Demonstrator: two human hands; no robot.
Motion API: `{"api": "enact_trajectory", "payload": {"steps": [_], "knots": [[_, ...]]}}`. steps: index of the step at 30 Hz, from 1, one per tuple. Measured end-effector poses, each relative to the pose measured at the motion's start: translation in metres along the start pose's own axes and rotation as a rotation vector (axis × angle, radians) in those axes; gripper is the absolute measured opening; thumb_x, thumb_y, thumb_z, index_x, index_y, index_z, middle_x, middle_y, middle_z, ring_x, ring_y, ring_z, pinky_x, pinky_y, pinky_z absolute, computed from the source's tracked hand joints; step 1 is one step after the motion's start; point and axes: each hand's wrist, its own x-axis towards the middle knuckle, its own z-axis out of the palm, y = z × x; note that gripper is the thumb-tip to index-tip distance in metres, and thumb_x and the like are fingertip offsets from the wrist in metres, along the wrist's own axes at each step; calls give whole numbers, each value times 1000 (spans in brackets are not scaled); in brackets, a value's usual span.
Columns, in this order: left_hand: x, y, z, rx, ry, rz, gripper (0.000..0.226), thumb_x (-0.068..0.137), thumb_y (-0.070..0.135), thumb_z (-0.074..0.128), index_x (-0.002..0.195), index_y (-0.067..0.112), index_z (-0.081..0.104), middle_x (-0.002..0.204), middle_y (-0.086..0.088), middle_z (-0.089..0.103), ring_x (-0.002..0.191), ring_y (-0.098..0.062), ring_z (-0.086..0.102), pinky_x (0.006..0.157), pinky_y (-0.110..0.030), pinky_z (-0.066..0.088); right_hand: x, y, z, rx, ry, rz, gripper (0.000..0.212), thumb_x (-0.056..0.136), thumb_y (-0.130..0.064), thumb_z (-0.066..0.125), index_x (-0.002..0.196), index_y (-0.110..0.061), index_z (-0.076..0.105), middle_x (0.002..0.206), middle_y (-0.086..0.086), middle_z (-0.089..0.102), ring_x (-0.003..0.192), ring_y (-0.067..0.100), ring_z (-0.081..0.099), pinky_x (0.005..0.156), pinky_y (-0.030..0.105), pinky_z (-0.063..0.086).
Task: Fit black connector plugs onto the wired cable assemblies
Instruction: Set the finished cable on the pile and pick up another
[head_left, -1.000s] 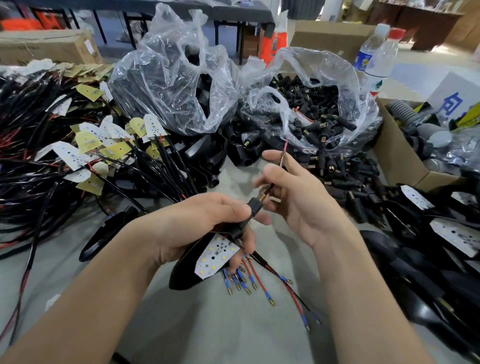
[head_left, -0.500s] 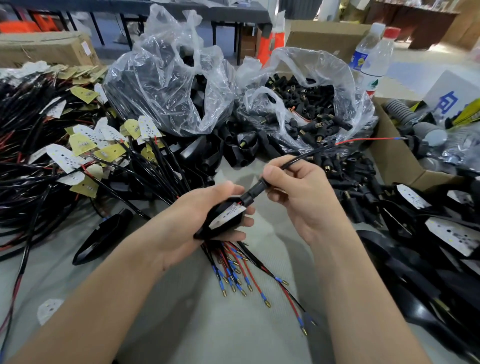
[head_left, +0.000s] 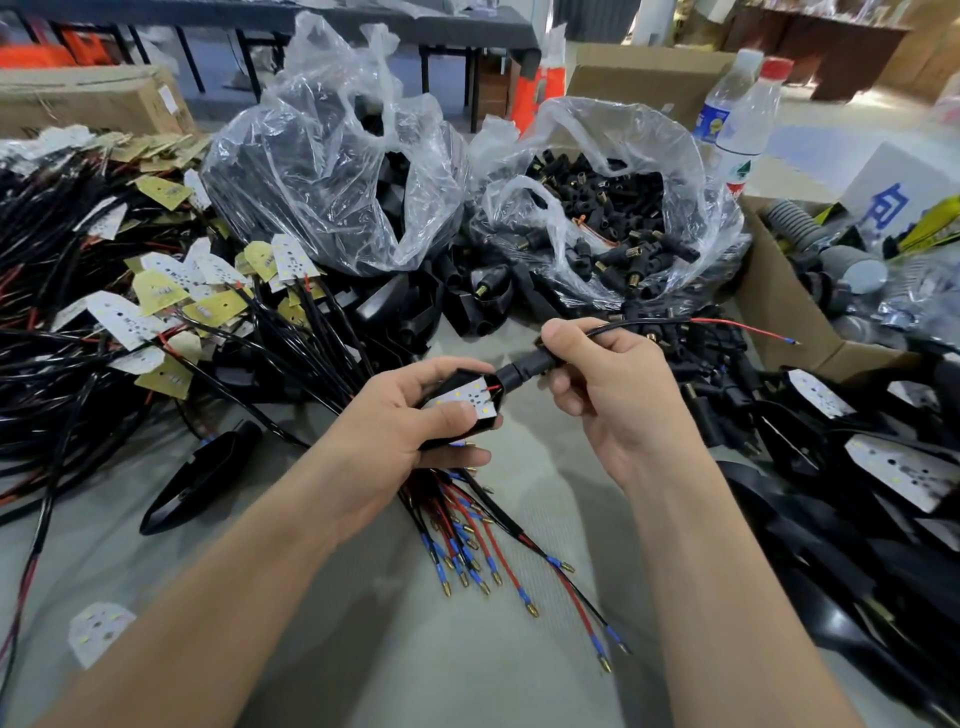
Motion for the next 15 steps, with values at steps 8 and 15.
{"api": "enact_trajectory", "payload": {"steps": [8, 15], "knots": [[0, -3, 8, -8, 0, 81, 30, 99, -2, 56, 121, 14, 68, 121, -16, 71, 100, -23, 74, 70, -27, 60, 0, 1, 5, -60, 198, -52, 30, 78, -26, 85, 57, -13, 68, 59, 21, 56, 39, 18, 37, 39, 21, 29], [-3, -4, 10, 51, 50, 114, 28, 92, 0, 69, 109, 20, 75, 106, -6, 75, 94, -21, 75, 69, -25, 57, 0, 6, 9, -291, 328, -82, 51, 60, -66, 75, 42, -23, 54, 38, -12, 40, 37, 9, 33, 51, 29, 29]]}}
